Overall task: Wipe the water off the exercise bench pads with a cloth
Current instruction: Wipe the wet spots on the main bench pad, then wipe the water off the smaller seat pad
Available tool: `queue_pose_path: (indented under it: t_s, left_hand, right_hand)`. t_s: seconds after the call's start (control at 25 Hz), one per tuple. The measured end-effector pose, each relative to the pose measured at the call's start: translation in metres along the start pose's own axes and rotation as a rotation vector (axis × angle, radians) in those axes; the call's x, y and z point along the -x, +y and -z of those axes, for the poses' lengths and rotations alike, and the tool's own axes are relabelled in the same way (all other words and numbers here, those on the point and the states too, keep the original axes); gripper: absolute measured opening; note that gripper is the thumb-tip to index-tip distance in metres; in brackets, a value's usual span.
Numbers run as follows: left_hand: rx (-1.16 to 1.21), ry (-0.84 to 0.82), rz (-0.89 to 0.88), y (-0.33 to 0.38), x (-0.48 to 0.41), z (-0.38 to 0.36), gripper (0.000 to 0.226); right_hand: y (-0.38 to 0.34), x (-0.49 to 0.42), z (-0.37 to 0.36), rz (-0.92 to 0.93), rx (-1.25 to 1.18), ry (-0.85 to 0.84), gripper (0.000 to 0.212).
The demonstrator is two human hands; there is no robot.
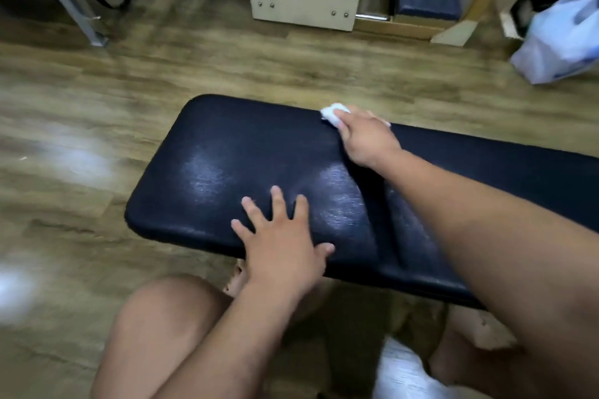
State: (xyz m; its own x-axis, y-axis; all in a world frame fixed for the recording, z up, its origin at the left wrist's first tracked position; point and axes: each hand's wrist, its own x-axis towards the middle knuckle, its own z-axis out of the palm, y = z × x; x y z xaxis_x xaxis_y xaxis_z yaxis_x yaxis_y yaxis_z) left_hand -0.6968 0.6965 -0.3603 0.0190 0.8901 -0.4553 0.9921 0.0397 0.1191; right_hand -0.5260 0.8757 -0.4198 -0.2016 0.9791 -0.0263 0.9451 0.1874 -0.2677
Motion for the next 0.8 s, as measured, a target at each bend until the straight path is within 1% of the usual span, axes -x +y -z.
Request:
queue_pose_path:
  t_s: [0.08,0.12,0.16,0.24,0.28,0.32,0.36,0.44,0.48,0.52,0.56,0.6,0.64,0.68,0.72,0.8]
  left_hand:
    - [0.043,0.006,0.038,0.007,-0.003,-0.01,0.084]
    - [0.064,0.028,0.027,0.014,-0.001,-0.011,0.079]
    - [0.068,0.079,-0.008,0.022,0.001,-0.012,0.074]
    - [0.115,0.205,-0.132,0.04,0.008,-0.018,0.067]
    - [0.144,0.252,-0.199,0.049,0.016,-0.021,0.064]
    - [0.186,0.28,-0.255,0.058,0.023,-0.024,0.061]
    - [0.227,0.299,-0.304,0.065,0.027,-0.03,0.058]
    - [0.305,0.33,-0.375,0.079,0.041,-0.039,0.051]
    - [0.374,0.323,-0.389,0.085,0.05,-0.044,0.047]
    - [0.477,0.29,-0.396,0.091,0.059,-0.049,0.043]
    - [0.61,0.22,-0.392,0.098,0.072,-0.053,0.039]
    - [0.745,0.134,-0.369,0.106,0.087,-0.056,0.034]
    - [0.878,0.042,-0.319,0.115,0.103,-0.06,0.027]
    - [1.005,-0.024,-0.257,0.121,0.116,-0.066,0.02]
    - [1.128,-0.066,-0.19,0.126,0.126,-0.069,0.016]
    - [1.354,-0.152,-0.073,0.129,0.136,-0.071,0.013]
  right_hand:
    - [0.096,0.073,0.029,-0.128,0.043,0.072,0.038]
    - [0.142,0.12,0.047,-0.203,0.083,0.112,0.038]
    - [0.187,0.168,0.061,-0.302,0.126,0.117,0.038]
    - [0.244,0.26,0.089,-0.578,0.216,0.005,0.043]
    - [0.256,0.294,0.099,-0.73,0.233,-0.062,0.048]
    - [0.254,0.316,0.102,-0.851,0.222,-0.075,0.049]
    - [0.237,0.328,0.102,-0.922,0.194,-0.056,0.047]
    - [0.183,0.338,0.088,-0.937,0.093,0.066,0.042]
    - [0.148,0.34,0.078,-0.88,0.025,0.125,0.041]
    - [0.106,0.344,0.066,-0.757,-0.102,0.194,0.036]
    - [0.065,0.352,0.053,-0.607,-0.327,0.246,0.03]
    - [0.028,0.359,0.043,-0.502,-0.59,0.247,0.027]
    - [0.001,0.364,0.039,-0.461,-0.84,0.234,0.028]
    - [-0.015,0.369,0.039,-0.486,-1.052,0.233,0.028]
    - [-0.021,0.373,0.042,-0.556,-1.259,0.225,0.028]
    - [-0.019,0.385,0.057,-0.687,-1.666,0.143,0.025]
